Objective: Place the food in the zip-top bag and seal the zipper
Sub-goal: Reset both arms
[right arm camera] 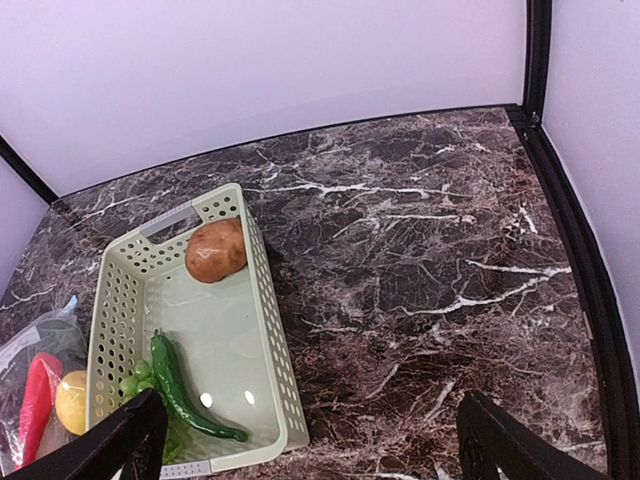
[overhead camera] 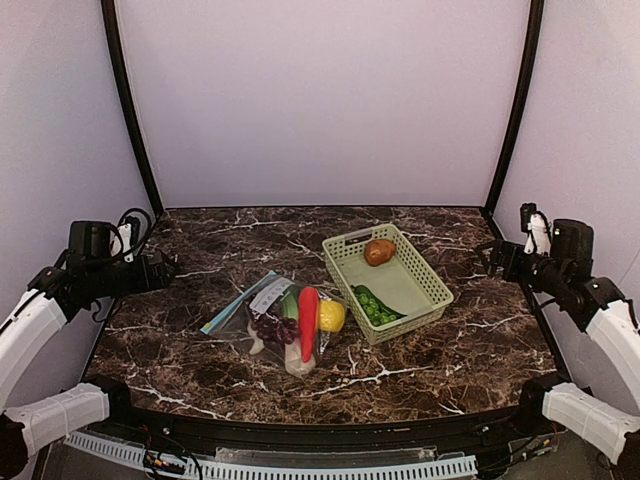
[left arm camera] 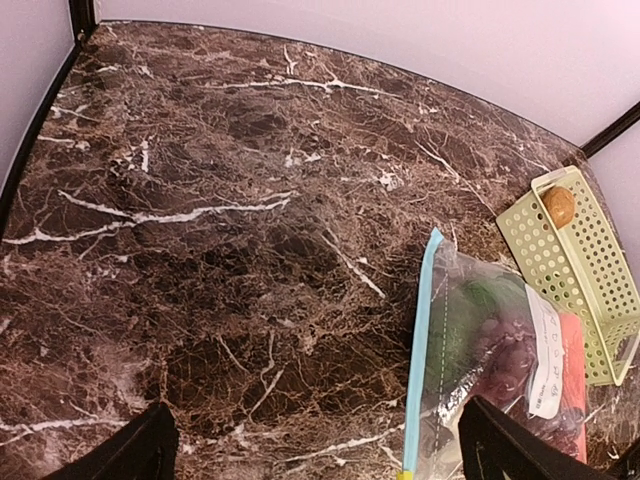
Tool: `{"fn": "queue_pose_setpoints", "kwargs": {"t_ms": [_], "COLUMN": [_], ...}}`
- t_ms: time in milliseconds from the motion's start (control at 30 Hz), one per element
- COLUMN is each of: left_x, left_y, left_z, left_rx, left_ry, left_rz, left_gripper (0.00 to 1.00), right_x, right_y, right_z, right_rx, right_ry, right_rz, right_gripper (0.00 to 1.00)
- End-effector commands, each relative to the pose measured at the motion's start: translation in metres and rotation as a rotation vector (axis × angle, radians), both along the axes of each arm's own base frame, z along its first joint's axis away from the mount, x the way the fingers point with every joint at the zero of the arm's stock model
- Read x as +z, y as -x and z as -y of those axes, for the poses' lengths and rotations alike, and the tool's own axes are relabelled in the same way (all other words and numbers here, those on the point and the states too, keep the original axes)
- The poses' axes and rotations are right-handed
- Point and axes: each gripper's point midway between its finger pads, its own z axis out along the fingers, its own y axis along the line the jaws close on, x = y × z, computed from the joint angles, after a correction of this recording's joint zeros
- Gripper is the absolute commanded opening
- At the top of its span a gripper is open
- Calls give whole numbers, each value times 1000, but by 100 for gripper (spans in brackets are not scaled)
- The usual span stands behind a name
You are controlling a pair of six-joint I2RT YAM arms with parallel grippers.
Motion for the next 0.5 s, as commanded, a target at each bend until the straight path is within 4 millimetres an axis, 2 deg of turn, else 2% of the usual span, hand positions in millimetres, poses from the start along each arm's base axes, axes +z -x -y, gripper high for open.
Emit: {"fn": "queue_pose_setpoints", "kwargs": {"t_ms": [0, 100, 200, 467], "left_x": [14, 28, 37, 36], "left_y": [0, 4, 11, 22], "left_z": [-17, -23, -33, -47], "left_rx": [68, 91, 129, 209], "left_ry": [-57, -69, -102, -112], "left_rz": [93, 159, 216, 250], "left_gripper": [99, 99, 99, 99], "right_x": [28, 39, 41, 29], "right_y": [9, 17, 21, 20], "right_z": [-1, 0, 1, 5], "right_rx": [34, 33, 31, 10], "right_ry": [20, 17, 17, 24], "right_rz": [175, 256, 295, 275], "right_gripper": [99, 99, 99, 99]}}
